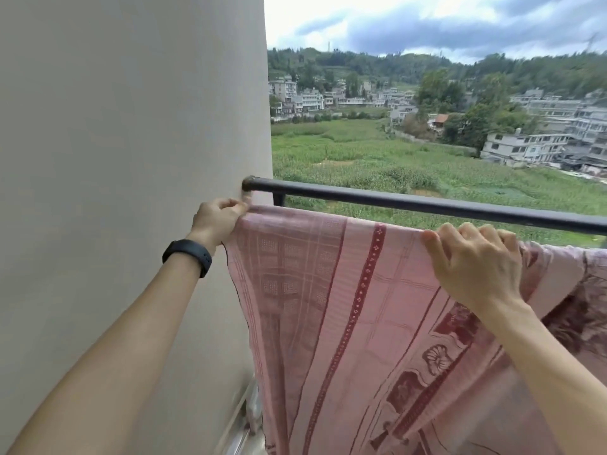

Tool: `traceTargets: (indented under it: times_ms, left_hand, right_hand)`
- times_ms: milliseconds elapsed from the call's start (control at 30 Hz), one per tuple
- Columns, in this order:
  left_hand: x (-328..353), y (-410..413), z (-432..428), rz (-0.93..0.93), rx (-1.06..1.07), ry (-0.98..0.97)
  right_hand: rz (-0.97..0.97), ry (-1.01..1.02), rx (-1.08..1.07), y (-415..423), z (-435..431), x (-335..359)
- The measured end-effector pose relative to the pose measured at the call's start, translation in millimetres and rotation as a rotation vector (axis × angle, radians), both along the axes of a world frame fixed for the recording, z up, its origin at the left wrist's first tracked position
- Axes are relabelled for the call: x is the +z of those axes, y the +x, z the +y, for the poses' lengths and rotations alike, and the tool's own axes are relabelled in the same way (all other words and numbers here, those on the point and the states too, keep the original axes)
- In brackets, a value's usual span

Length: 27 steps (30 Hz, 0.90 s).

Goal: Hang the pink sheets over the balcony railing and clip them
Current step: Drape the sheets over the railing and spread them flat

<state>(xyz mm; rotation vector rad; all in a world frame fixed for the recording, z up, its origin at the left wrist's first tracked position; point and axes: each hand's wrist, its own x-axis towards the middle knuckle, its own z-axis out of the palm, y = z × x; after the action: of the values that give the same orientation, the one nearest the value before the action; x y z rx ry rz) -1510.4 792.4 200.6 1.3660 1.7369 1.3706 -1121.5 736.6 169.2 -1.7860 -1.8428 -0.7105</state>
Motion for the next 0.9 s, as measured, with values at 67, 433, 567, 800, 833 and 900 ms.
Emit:
traceTargets:
  times_ms: [67,433,567,800,833,900]
  left_hand:
    - [-5,3,-2,-0.011,-0.17,-0.07]
    - [-27,34,4,-0.072,-0.001,0.124]
    - [-27,37,-3,0.051,-0.035,0.202]
    - [-1,58,7,0.378,0.124,0.135]
    - [-1,57,11,0.411,0.178,0.122]
    - [-1,49,16,0.44,0.244,0.075]
  right_hand:
    - [0.079,0.023,-0.096,14,-6,-1]
    - [0.0,-0.03,0.113,-63,5,0]
    - [-0.029,0.078,0.06,-18,2,-18]
    - [0.106,0.043,-0.025,-39,-4,-1]
    - [0.101,0.056,0.003,-50,-4,0]
    - [0.081,0.028,0.066,-75,-4,1]
